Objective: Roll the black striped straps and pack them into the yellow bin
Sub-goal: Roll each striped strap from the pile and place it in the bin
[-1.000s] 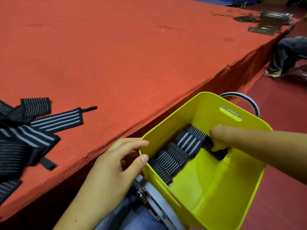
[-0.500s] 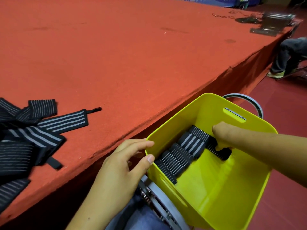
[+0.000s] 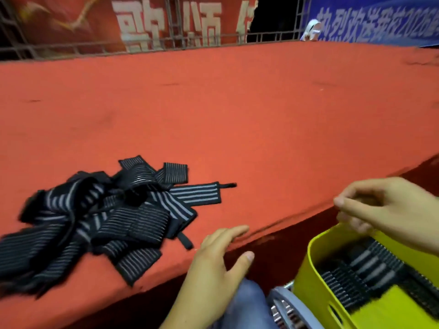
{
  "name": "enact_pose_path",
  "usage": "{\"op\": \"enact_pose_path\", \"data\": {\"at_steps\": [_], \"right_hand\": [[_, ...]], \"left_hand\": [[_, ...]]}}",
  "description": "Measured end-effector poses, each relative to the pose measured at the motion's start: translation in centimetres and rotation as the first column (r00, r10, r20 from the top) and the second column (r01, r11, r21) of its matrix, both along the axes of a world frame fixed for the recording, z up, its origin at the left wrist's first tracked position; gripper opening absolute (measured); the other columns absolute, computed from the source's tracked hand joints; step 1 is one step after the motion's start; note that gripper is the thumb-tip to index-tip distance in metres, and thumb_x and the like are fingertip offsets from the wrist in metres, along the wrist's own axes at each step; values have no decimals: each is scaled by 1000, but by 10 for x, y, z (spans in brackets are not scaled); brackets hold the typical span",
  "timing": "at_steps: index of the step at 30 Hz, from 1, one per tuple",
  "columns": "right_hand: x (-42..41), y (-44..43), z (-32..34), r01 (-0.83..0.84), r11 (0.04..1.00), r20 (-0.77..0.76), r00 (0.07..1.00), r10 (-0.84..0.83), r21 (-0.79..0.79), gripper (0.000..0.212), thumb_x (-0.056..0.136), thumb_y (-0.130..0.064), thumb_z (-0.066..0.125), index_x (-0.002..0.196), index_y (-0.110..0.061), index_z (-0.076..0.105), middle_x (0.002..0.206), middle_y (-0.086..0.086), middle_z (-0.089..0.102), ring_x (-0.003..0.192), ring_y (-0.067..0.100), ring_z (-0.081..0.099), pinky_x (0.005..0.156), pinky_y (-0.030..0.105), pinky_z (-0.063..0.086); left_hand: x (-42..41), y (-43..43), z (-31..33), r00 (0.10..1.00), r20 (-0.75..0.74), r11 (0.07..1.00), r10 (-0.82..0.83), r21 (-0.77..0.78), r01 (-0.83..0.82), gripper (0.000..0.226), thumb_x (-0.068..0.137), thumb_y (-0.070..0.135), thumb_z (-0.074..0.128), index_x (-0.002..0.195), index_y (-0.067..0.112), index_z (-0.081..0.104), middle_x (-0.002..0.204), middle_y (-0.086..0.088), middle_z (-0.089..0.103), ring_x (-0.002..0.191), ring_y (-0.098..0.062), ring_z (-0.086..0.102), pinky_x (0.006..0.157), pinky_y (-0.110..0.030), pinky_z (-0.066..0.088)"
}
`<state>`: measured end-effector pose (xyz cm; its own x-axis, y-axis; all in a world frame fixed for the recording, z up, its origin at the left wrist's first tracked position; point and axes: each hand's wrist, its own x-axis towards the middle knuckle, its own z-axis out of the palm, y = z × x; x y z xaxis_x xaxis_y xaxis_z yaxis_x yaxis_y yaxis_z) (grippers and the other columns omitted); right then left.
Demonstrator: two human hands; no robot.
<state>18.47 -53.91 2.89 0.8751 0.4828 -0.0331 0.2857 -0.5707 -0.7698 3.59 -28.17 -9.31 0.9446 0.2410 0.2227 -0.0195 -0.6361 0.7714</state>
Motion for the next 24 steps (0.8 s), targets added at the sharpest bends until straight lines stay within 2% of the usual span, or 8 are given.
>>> {"op": "enact_pose_path", "data": {"at_steps": [5, 9, 11, 14, 16, 19, 22, 24], "right_hand": [[-43, 88, -1, -243, 960, -74, 964, 255, 139, 15, 93, -22, 73, 80, -14, 74, 76, 11, 77, 62, 19, 72, 62, 33, 58], [-61, 161, -26, -365, 922, -79, 923, 377, 127, 8, 96, -18, 71, 88, -18, 73, 77, 7, 75, 64, 17, 73, 61, 32, 56], [-67, 198, -48, -376, 919, -102, 916, 388, 117, 1, 94, -20, 72, 94, -19, 72, 76, 0, 73, 60, 17, 70, 59, 32, 55], [-72, 242, -80, -379, 920, -81, 918, 387, 100, 16, 91, -25, 75, 106, -24, 72, 90, -6, 74, 66, 4, 67, 69, 28, 58], [-74, 259, -95, -357, 930, -58, 930, 363, 89, 25, 89, -26, 77, 113, -28, 70, 100, -9, 73, 82, 2, 67, 82, 30, 59], [-79, 274, -108, -281, 950, -124, 947, 298, 140, 31, 89, -24, 76, 115, -35, 63, 105, -10, 70, 78, 4, 65, 77, 34, 61], [-87, 282, -115, -206, 958, -244, 936, 253, 201, 38, 83, -33, 76, 118, -35, 62, 108, -7, 73, 84, 18, 73, 83, 47, 63], [-94, 286, -118, -165, 953, -293, 926, 238, 254, 44, 82, -38, 78, 122, -31, 63, 106, -5, 75, 90, 16, 75, 87, 50, 63]], "left_hand": [[-29, 90, -6, 938, 112, 916, 329, 205, -346, 53, 79, 20, 81, 127, 37, 65, 131, 20, 58, 125, -9, 52, 109, -9, 26], [-42, 150, -5, 877, -33, 825, 480, 358, -438, 73, 75, 22, 80, 143, 31, 54, 145, 8, 53, 132, -23, 49, 114, -39, 37], [-44, 162, -5, 848, -137, 827, 511, 348, -442, 81, 77, 27, 84, 150, 24, 47, 146, 2, 54, 133, -27, 49, 115, -43, 38], [-44, 165, -7, 834, -166, 844, 526, 217, -490, 83, 78, 36, 86, 150, 20, 48, 133, -1, 64, 125, -24, 57, 109, -37, 44], [-44, 161, -10, 828, -145, 839, 542, 140, -525, 71, 80, 33, 85, 144, 20, 56, 118, 5, 67, 108, -15, 63, 96, -27, 47], [-46, 159, -10, 817, -128, 827, 562, 60, -560, 44, 85, 25, 81, 127, 25, 68, 94, 14, 69, 80, 2, 61, 72, -5, 40], [-49, 156, -3, 831, -129, 838, 541, 8, -545, 21, 86, 20, 78, 100, 35, 75, 77, 17, 70, 70, 8, 61, 65, -2, 40], [-54, 152, 5, 862, -103, 860, 497, -73, -505, 26, 86, 14, 77, 81, 40, 71, 73, 20, 70, 68, 7, 61, 65, -5, 43]]}}
